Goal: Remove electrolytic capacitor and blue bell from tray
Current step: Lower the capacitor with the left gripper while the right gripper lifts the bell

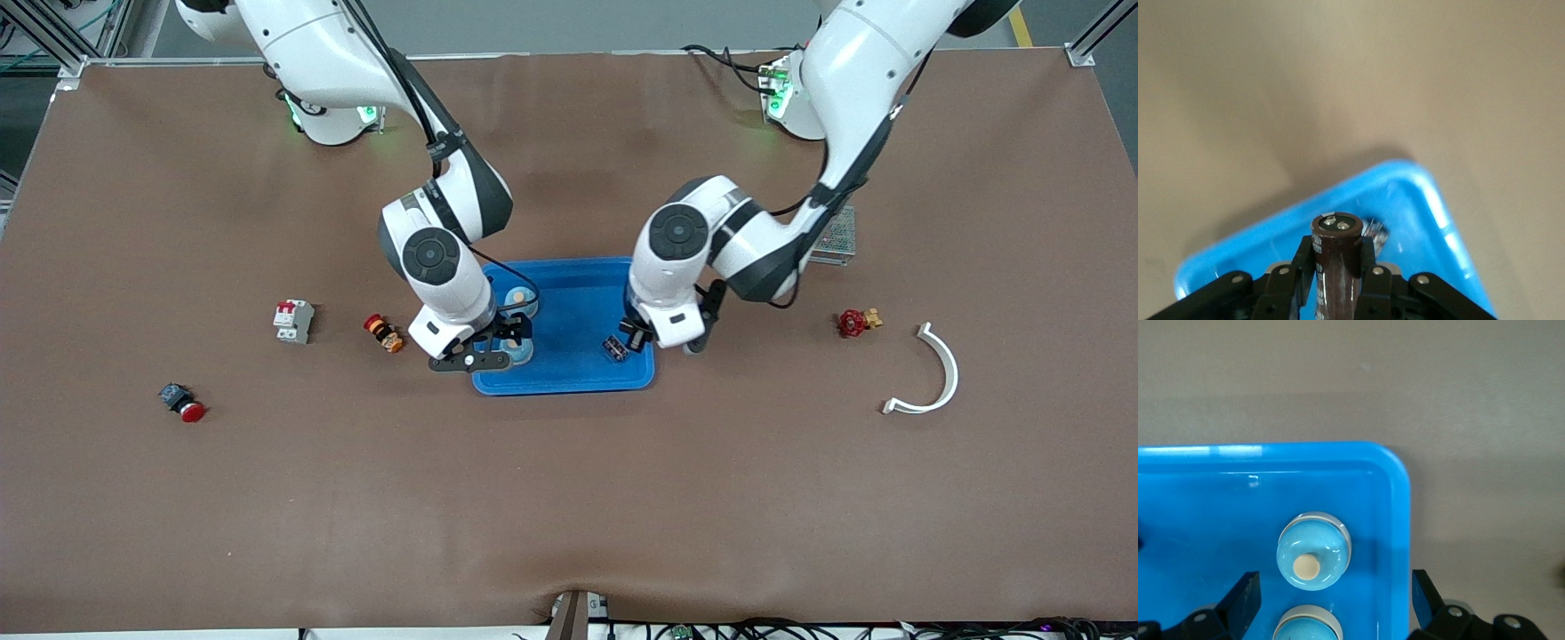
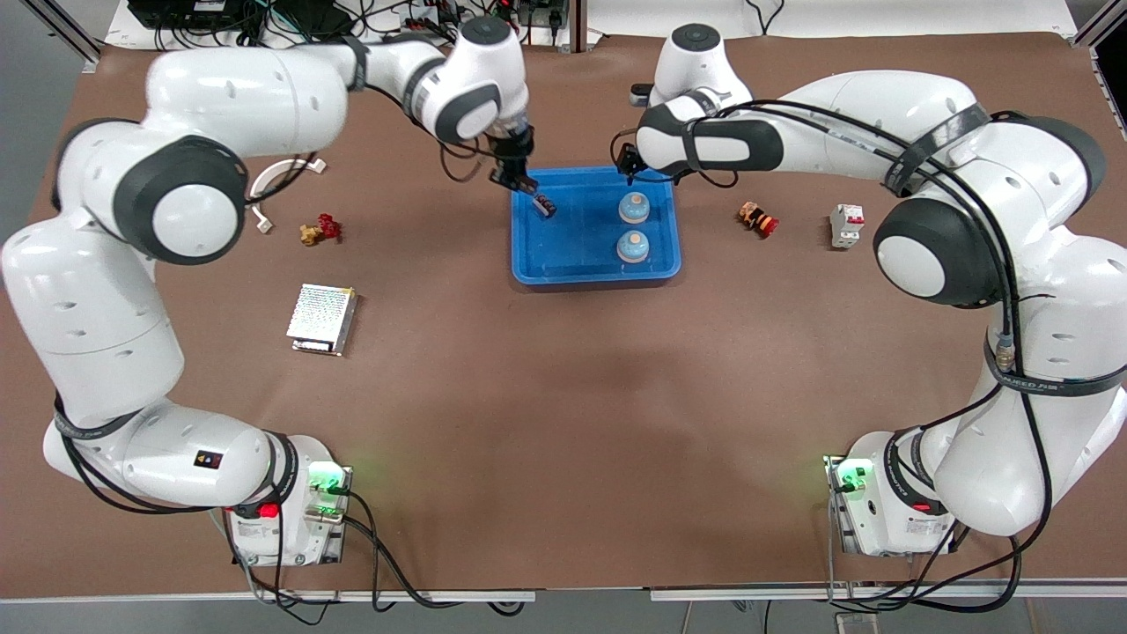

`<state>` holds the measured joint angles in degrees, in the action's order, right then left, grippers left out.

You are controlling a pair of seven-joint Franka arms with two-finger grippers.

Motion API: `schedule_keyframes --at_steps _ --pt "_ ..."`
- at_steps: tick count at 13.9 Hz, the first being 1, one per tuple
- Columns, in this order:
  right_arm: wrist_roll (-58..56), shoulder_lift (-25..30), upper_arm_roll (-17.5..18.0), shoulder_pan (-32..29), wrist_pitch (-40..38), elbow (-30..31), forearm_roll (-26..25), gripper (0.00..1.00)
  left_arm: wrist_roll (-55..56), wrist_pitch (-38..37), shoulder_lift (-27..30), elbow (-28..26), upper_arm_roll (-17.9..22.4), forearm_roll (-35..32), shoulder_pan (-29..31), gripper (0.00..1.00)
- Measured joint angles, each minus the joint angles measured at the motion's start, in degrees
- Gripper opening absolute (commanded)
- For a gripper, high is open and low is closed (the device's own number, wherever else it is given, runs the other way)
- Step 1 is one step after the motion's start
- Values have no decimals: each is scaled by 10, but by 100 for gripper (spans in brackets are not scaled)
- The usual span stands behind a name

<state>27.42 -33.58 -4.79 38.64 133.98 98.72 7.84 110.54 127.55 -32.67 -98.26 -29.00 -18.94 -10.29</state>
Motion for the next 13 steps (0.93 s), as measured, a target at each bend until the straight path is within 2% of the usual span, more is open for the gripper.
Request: schedule_keyframes --at_steps 7,13 --pt "0 -27 0 7 26 -1 0 100 -204 -115 63 -11 0 0 101 0" --pt "0 -48 0 17 47 -4 0 100 -360 -124 102 -100 0 0 219 0"
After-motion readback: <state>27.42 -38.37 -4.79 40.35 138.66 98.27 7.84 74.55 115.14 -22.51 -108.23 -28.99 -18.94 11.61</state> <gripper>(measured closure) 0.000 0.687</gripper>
